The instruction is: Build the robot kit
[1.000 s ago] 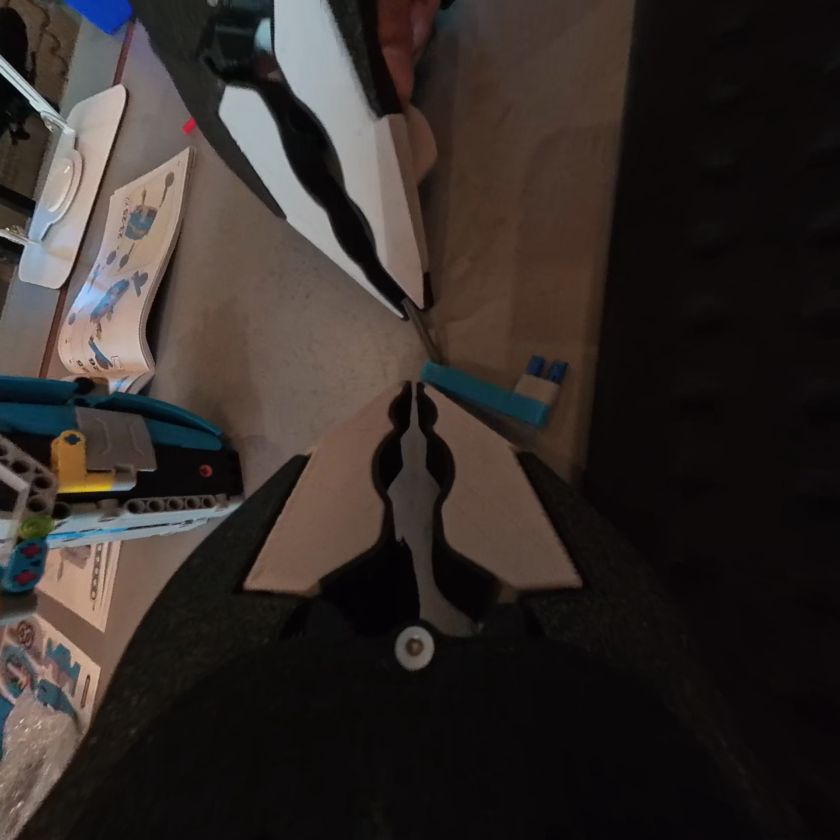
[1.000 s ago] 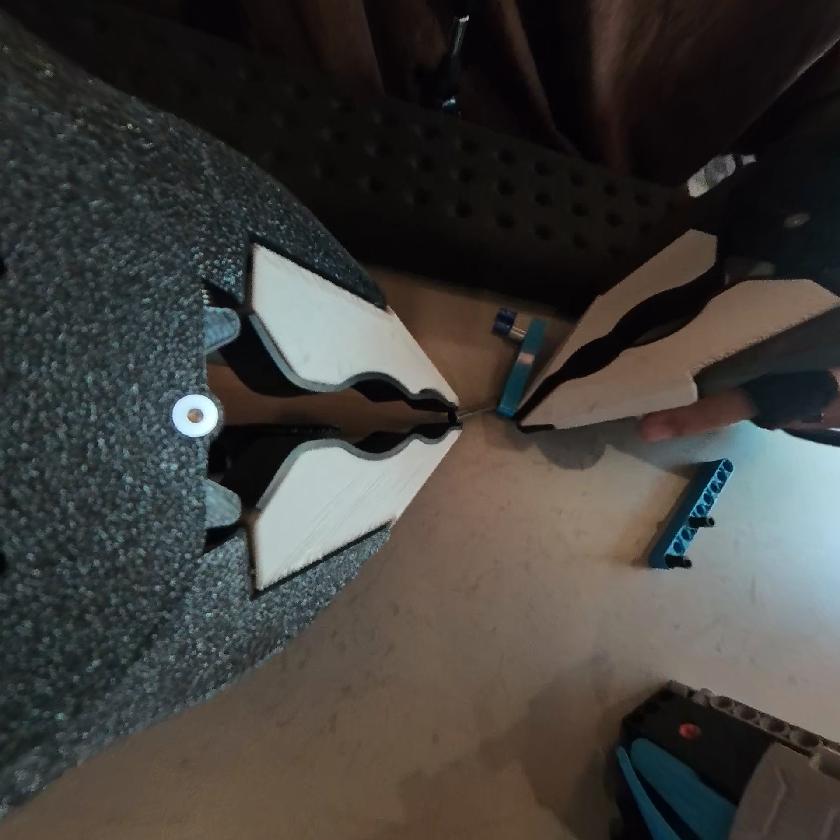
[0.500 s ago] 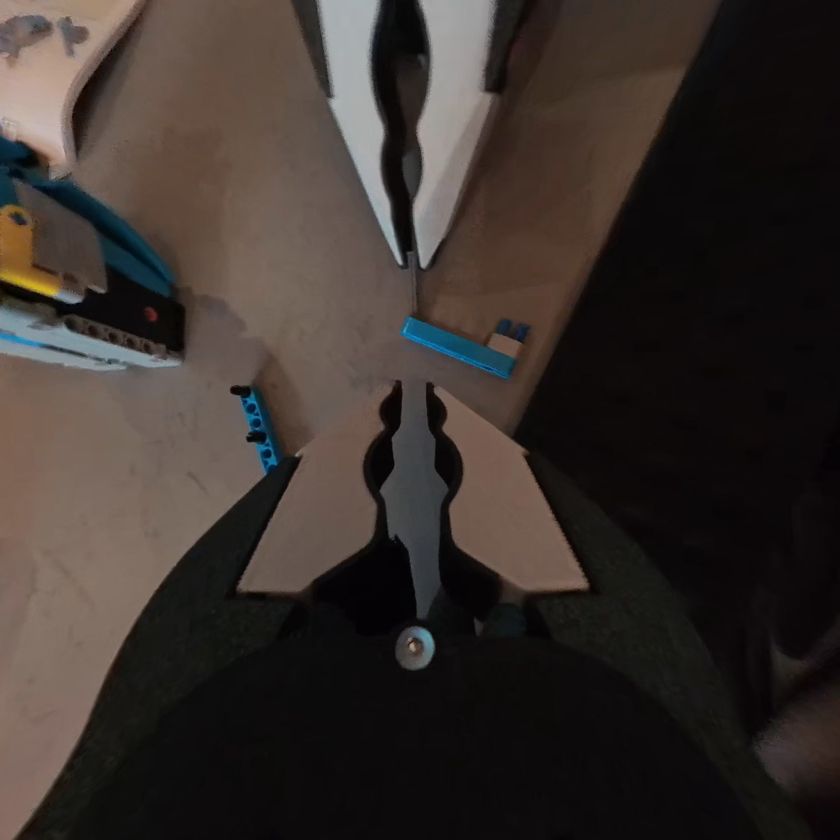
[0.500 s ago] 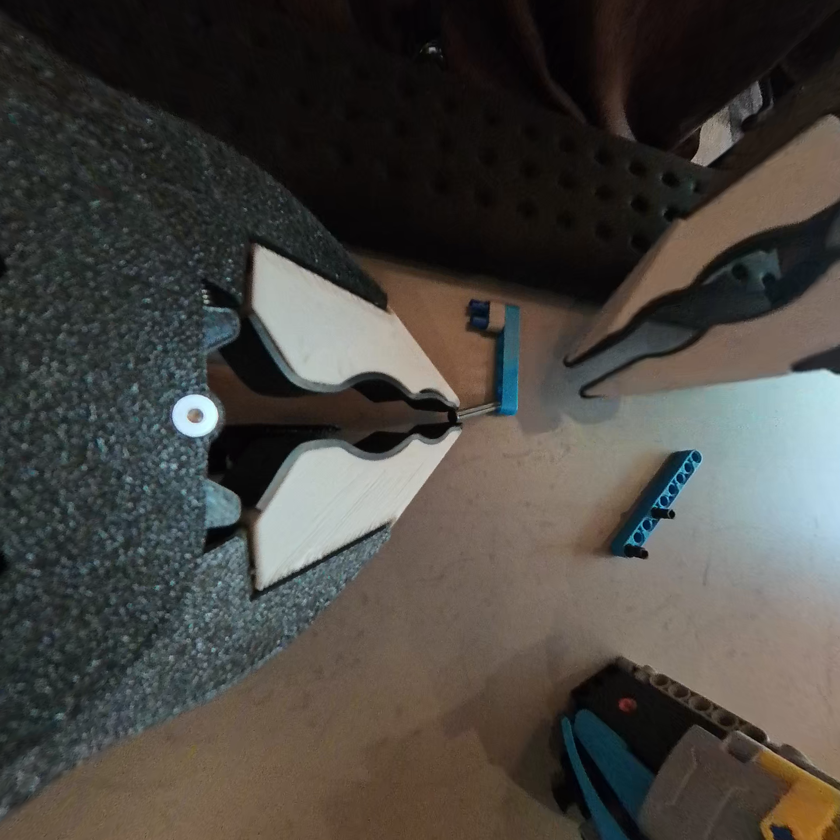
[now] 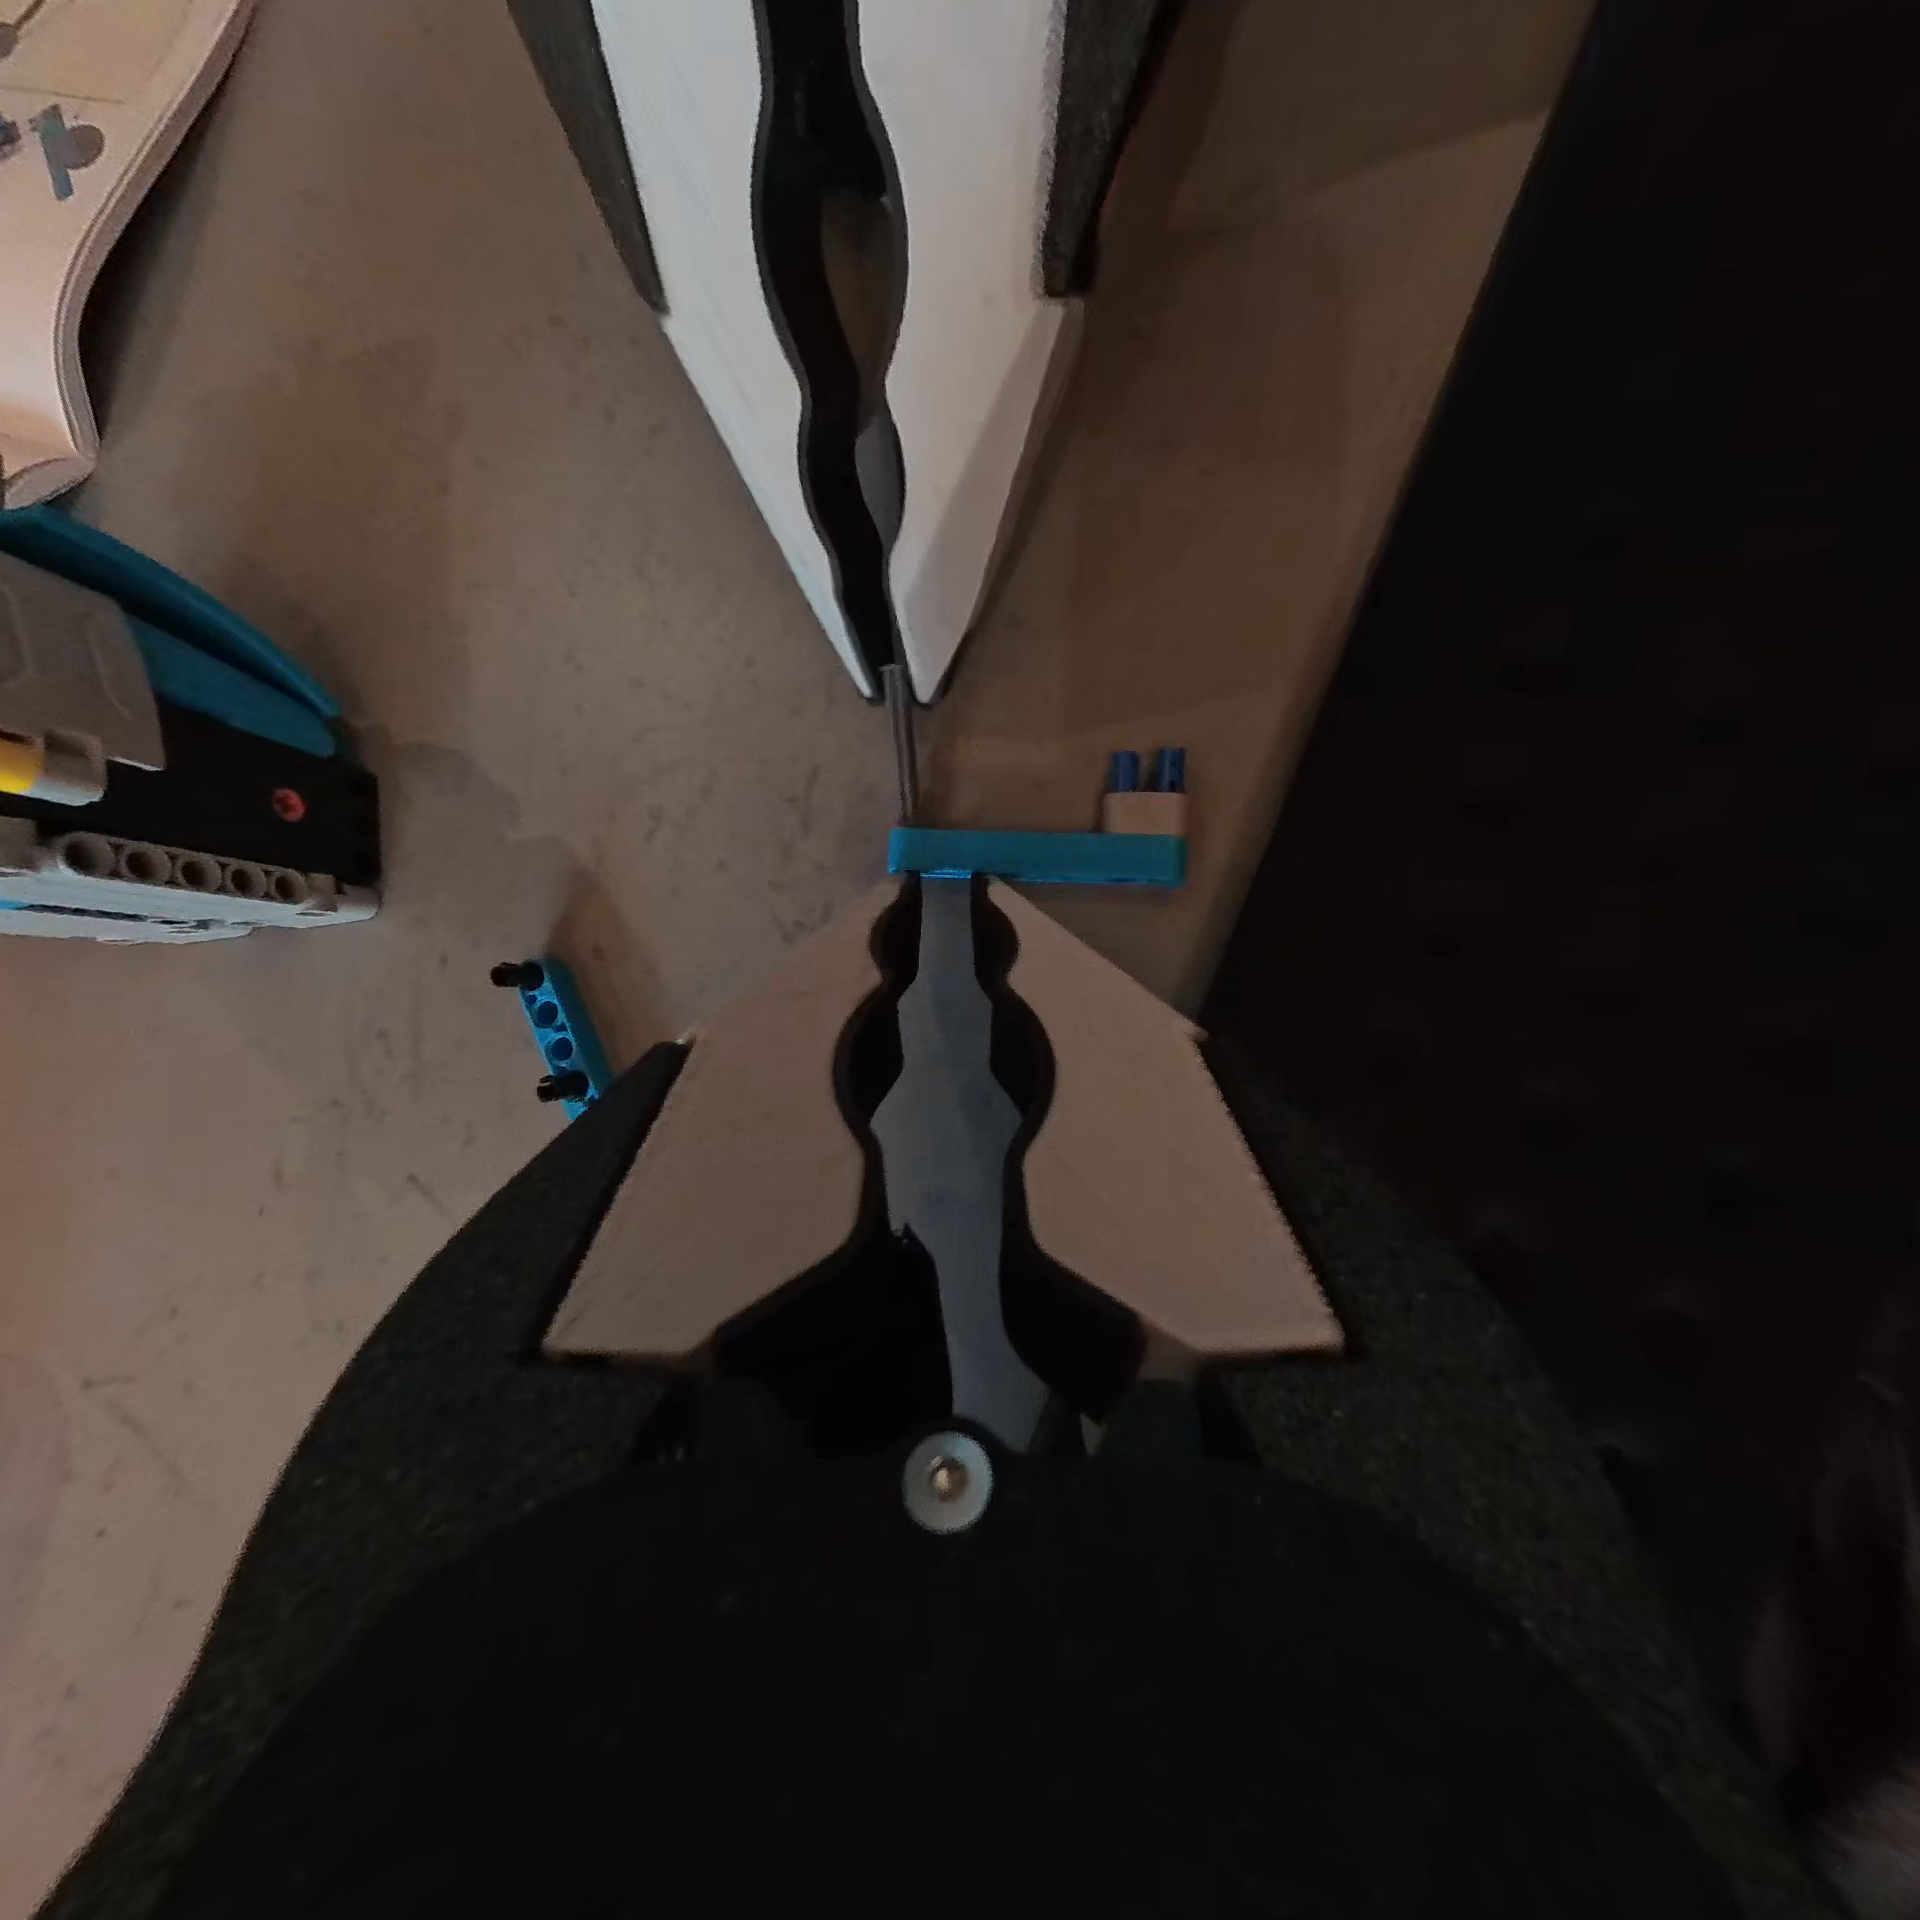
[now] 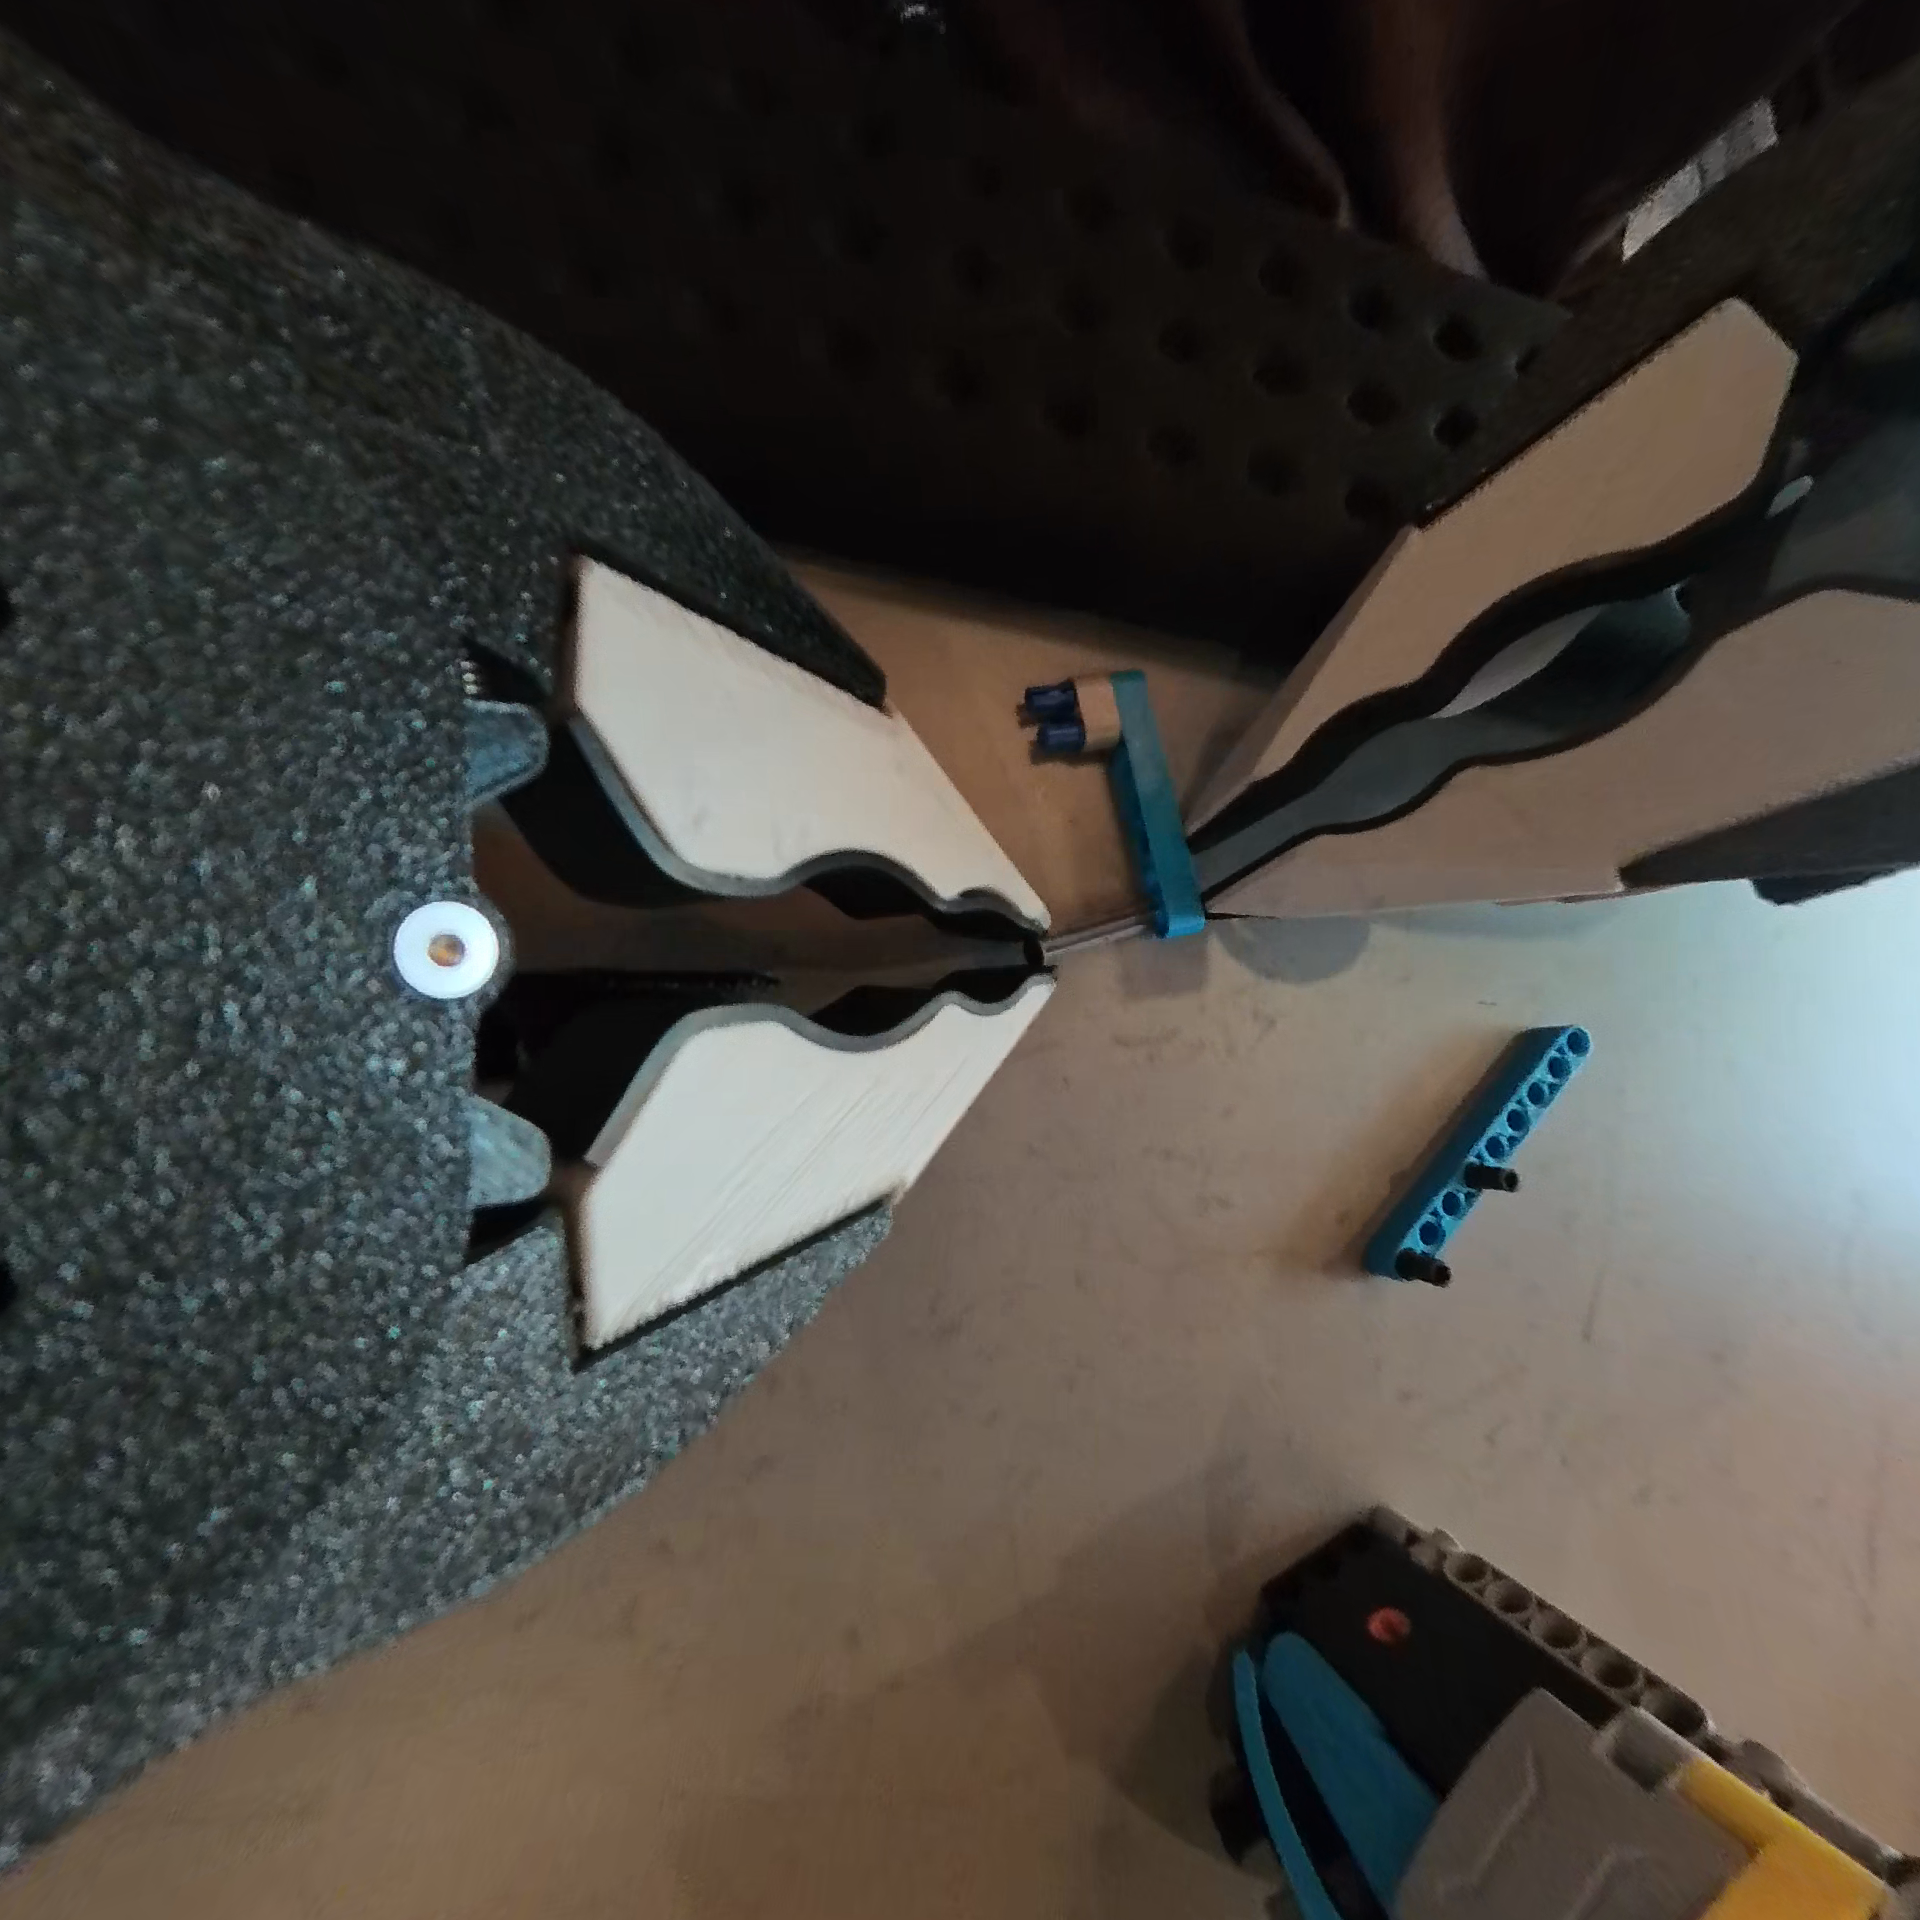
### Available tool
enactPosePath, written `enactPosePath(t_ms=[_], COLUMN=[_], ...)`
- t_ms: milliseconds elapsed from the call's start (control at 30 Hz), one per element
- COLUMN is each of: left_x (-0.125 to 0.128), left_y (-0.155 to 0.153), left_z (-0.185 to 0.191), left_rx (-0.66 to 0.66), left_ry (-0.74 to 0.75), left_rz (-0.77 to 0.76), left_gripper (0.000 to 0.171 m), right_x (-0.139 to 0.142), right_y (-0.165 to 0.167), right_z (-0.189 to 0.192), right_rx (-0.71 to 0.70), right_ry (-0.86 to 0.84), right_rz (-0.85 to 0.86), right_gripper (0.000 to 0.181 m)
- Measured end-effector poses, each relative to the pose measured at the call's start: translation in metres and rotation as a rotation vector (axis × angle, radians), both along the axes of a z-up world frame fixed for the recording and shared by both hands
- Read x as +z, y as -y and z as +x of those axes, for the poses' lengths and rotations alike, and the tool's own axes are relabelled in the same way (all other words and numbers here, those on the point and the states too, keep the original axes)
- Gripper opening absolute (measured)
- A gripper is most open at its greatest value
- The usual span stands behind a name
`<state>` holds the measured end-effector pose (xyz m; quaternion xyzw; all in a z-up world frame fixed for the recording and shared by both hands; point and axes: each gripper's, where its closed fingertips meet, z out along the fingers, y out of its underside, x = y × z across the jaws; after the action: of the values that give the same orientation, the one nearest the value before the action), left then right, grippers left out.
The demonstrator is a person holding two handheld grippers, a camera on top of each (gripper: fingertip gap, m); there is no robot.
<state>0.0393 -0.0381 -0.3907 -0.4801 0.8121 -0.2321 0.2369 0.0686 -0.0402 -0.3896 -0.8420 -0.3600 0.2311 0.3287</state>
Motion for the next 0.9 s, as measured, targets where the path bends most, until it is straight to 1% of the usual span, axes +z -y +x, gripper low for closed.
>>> enactPosePath(t_ms=[100, 200, 400, 600, 800, 900], left_x=[0.0001, 0.0002, 0.0001, -0.0001, -0.0003, -0.0002], left_y=[-0.0004, -0.0010, -0.0016, -0.0019, -0.0020, -0.0021], left_z=[0.0000, 0.0002, 0.0002, -0.0004, -0.0008, -0.0009], left_rx=[0.003, 0.006, 0.007, 0.004, 0.001, 0.001], left_ry=[0.000, -0.002, -0.005, -0.007, -0.013, -0.008], left_rz=[-0.005, -0.015, -0.028, -0.047, -0.056, -0.046], left_gripper=[0.010, 0.010, 0.011, 0.011, 0.011, 0.011], right_x=[0.0073, 0.0019, 0.0005, -0.0016, -0.0019, -0.0017], right_y=[-0.0017, -0.0010, -0.0024, -0.0025, -0.0030, -0.0032], right_z=[-0.0019, -0.0013, -0.0020, -0.0024, -0.0024, -0.0021], right_rx=[-0.004, -0.002, -0.005, -0.022, 0.000, -0.016], right_ry=[-0.036, -0.018, -0.025, -0.079, 0.000, 0.000], right_rz=[0.015, 0.003, -0.005, -0.060, 0.009, -0.003], right_gripper=[0.005, 0.005, 0.005, 0.005, 0.005, 0.006])
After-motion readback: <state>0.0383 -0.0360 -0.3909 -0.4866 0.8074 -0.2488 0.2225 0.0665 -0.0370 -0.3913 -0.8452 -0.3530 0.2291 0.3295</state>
